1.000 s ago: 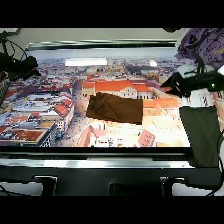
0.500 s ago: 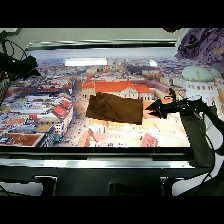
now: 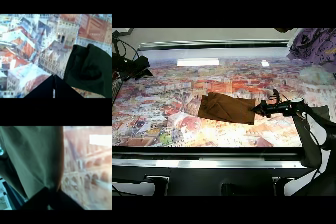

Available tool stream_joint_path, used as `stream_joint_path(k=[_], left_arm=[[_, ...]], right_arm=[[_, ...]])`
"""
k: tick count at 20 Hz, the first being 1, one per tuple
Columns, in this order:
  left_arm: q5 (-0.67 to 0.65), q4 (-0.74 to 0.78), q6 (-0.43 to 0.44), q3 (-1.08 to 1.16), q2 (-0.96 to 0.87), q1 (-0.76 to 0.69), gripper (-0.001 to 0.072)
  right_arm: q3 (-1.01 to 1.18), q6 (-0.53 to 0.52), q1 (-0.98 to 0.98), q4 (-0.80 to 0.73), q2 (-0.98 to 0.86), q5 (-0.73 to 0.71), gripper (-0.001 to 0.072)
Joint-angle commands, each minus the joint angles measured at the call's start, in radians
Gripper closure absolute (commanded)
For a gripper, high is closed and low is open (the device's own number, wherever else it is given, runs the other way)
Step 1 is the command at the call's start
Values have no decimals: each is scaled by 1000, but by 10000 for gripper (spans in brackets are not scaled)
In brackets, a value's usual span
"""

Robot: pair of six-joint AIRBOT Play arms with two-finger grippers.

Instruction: Fold the clothes and pants, and hang the long-sleeved shirts on hangers.

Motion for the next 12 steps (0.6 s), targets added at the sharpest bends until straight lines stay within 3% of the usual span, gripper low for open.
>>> stream_joint_path(k=[1,5,12], left_arm=[[0,0,0,0,0,0,689],[0,0,0,0,0,0,689],[0,0,-3,0,0,0,689]], right_arm=[[0,4,31,27,5,23,687],[113,130,29,-43,97,28,688],[607,470,29,-423,142,31,688]])
